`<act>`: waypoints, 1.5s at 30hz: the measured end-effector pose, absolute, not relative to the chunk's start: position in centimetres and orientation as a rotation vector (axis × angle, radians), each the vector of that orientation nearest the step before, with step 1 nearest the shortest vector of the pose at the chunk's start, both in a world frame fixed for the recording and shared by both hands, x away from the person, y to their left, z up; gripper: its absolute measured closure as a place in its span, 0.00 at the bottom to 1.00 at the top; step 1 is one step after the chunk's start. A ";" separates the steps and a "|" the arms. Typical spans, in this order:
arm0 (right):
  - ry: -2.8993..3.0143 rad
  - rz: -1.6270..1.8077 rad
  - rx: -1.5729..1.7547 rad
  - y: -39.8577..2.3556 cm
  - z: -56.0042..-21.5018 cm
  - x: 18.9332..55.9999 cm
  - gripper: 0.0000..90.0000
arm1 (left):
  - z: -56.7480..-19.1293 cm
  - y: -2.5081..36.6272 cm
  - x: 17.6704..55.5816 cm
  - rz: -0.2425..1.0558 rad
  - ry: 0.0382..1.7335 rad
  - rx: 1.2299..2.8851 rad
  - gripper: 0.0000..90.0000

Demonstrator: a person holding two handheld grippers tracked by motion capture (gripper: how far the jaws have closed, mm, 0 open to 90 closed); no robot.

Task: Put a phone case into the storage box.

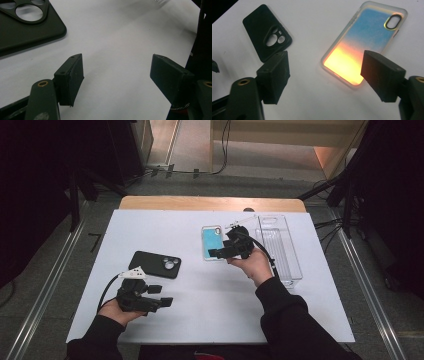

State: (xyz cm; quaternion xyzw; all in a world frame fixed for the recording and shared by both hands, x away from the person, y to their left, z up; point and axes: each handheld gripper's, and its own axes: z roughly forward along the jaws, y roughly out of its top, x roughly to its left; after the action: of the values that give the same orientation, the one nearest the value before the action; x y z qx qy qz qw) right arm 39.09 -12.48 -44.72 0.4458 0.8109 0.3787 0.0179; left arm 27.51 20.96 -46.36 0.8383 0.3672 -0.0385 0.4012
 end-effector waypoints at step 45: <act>2.626 1.021 1.432 -9.8 -50.0 41.3 0.97 | -45.9 21.3 27.7 -0.065 0.952 2.084 0.30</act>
State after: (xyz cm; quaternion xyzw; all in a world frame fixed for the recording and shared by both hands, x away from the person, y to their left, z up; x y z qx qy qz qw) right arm 41.29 -9.83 -49.96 0.4532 0.8308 0.3231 -0.0093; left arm 27.66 21.30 -45.94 0.8284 0.3783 -0.0260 0.4122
